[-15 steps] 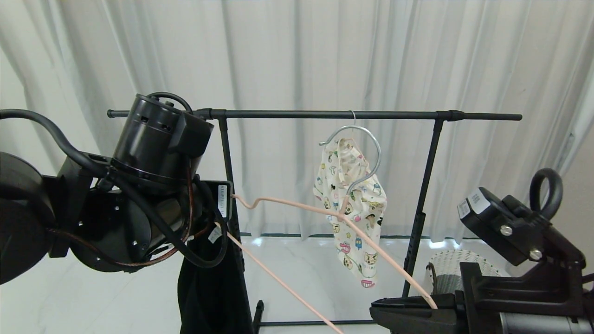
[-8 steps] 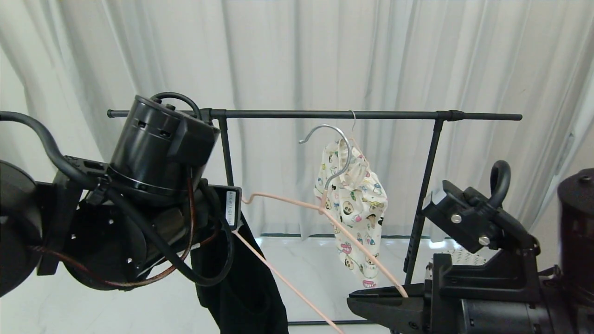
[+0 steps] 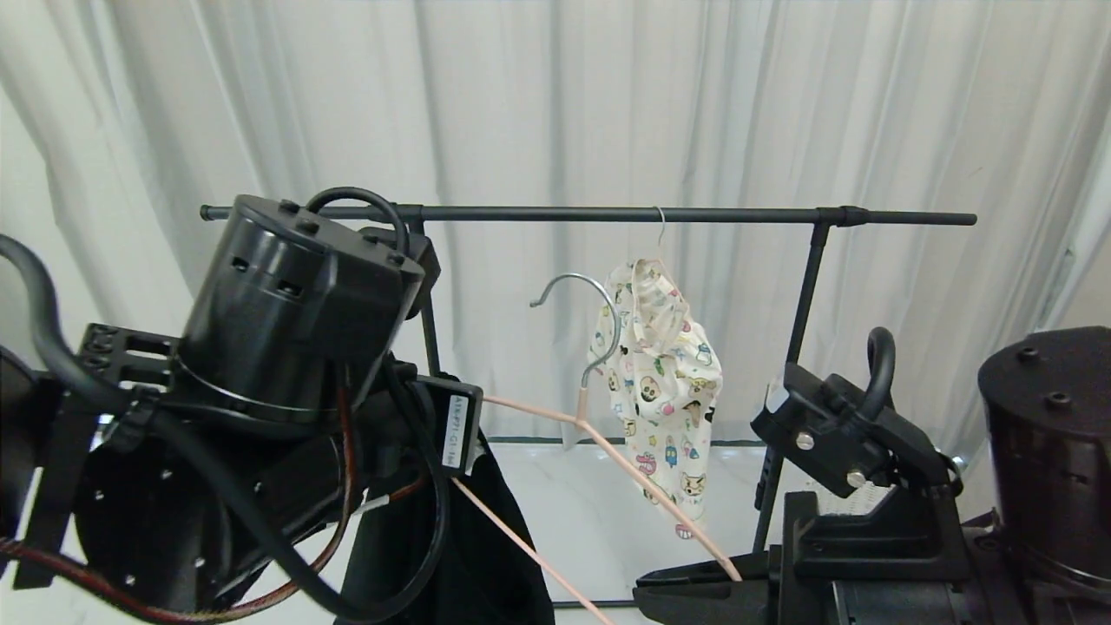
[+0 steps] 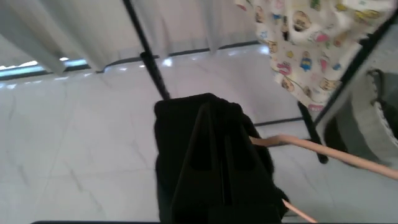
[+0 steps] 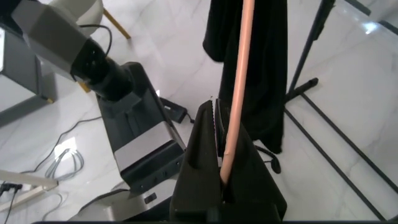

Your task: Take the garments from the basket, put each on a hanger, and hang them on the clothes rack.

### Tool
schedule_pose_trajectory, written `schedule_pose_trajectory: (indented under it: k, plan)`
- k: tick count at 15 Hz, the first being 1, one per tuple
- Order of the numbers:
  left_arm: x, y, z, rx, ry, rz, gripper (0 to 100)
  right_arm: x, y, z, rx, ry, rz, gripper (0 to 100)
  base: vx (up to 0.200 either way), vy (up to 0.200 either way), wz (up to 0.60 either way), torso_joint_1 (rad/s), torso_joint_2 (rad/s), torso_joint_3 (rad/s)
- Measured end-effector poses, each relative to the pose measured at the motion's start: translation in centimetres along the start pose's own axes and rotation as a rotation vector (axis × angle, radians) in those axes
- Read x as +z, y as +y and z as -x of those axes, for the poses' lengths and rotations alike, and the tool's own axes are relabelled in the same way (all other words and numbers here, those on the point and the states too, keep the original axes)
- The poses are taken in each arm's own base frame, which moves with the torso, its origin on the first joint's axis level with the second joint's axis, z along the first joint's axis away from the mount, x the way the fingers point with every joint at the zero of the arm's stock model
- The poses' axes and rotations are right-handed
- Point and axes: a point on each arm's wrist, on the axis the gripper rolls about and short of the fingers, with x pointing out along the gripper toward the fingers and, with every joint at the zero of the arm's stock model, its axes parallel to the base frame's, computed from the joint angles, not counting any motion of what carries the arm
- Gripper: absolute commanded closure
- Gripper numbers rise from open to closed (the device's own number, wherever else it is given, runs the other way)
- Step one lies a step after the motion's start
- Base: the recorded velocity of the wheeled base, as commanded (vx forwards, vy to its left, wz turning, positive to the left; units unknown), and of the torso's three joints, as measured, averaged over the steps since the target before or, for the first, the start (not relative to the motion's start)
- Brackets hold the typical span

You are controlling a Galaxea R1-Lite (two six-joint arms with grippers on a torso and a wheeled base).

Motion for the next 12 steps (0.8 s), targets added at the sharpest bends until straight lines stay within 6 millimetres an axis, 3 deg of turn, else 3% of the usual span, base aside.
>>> schedule_pose_trajectory:
  k: [3, 7, 12]
  plan:
    - [-0.7, -0.3, 1.6, -0.132, -0.002, -0.110, 100, -0.1, 0.2, -0.2, 0.015, 0.019, 0.004, 100, 0.000, 0.000, 0.00, 0.000, 0.00, 0.000]
    - [-1.5, 0.5, 2.7, -0.185, -0.008, -0.183, 100, -0.7, 0.5, 0.1, 0.033, 0.066, 0.001, 100, 0.000, 0.000, 0.00, 0.000, 0.00, 0.000]
    - [-2.7, 2.8, 2.8, -0.126, 0.007, -0.150, 100, -2.1, -0.1, 3.8, 0.066, 0.086, -0.022, 100, 0.000, 0.000, 0.00, 0.000, 0.00, 0.000]
